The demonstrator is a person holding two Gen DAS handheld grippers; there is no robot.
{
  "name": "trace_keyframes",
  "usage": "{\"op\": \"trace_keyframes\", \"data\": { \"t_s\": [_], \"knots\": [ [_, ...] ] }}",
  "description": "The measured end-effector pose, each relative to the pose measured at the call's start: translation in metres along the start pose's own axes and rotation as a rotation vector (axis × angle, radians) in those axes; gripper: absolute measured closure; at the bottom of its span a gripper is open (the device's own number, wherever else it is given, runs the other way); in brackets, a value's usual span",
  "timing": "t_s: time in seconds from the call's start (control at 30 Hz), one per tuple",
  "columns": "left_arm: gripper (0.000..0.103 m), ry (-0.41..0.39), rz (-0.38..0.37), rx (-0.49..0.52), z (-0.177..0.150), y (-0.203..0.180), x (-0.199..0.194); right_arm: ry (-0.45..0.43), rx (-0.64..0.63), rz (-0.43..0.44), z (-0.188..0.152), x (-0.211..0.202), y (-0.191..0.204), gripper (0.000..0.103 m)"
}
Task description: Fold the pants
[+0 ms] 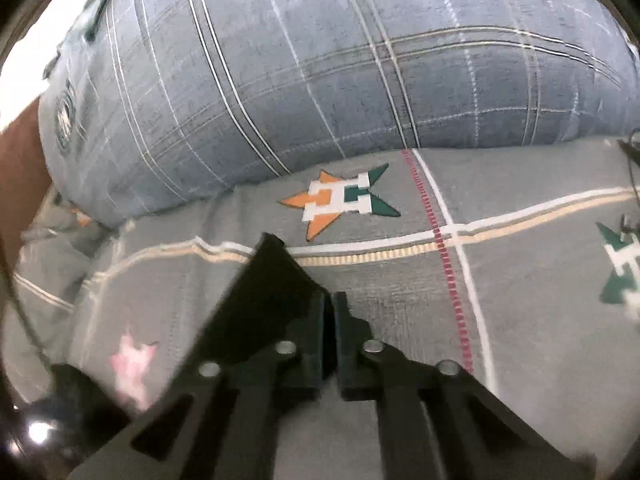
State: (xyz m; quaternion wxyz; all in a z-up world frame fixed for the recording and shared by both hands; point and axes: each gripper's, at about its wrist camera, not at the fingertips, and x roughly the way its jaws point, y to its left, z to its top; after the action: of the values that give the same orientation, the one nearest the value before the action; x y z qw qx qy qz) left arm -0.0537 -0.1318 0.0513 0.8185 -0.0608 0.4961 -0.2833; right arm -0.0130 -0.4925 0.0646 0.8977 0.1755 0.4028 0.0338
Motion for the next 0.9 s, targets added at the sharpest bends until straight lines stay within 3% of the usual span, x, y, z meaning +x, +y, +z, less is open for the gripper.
{"op": "trace_keyframes", "data": {
  "t_s": [0.17, 0.23, 0.3, 0.4, 0.53, 0.57, 0.63, 0.73, 0.83, 0.9],
  "knots": [
    [0.041, -0.01, -0.006, -0.002, -0.004, 0.001, -0.002, -0.161, -0.064, -0.063, -0.019, -0.126, -0.013, 0.1],
    [0.041, -0.014, -0.006, -0.016, -0.002, 0.001, 0.0, -0.162, -0.067, -0.127, -0.035, -0.165, -0.027, 0.1],
    [0.041, -0.019, -0.014, -0.031, -0.003, 0.0, 0.001, -0.107, -0.048, -0.16, -0.052, -0.18, -0.042, 0.1],
    [0.041, -0.025, -0.001, -0.045, -0.004, -0.003, 0.005, 0.038, -0.08, -0.285, -0.084, -0.162, -0.06, 0.1],
    [0.041, -0.025, 0.039, -0.022, -0.004, -0.011, 0.007, 0.133, -0.092, -0.347, -0.105, -0.124, -0.073, 0.099],
    [0.041, -0.025, 0.042, -0.015, -0.005, -0.012, 0.005, 0.154, -0.1, -0.371, -0.106, -0.118, -0.073, 0.095],
    [0.041, -0.027, 0.041, -0.016, -0.006, -0.012, -0.001, 0.154, -0.104, -0.377, -0.104, -0.121, -0.07, 0.095],
    [0.041, -0.031, 0.067, -0.025, -0.008, -0.004, -0.011, 0.093, -0.121, -0.412, -0.099, -0.141, -0.065, 0.081],
    [0.041, -0.057, 0.097, -0.052, -0.011, 0.012, -0.029, 0.002, -0.117, -0.324, -0.087, -0.16, -0.047, 0.074],
    [0.038, -0.078, 0.116, -0.074, -0.014, 0.023, -0.04, -0.032, -0.146, -0.172, -0.078, -0.156, -0.022, 0.065]
  ]
}}
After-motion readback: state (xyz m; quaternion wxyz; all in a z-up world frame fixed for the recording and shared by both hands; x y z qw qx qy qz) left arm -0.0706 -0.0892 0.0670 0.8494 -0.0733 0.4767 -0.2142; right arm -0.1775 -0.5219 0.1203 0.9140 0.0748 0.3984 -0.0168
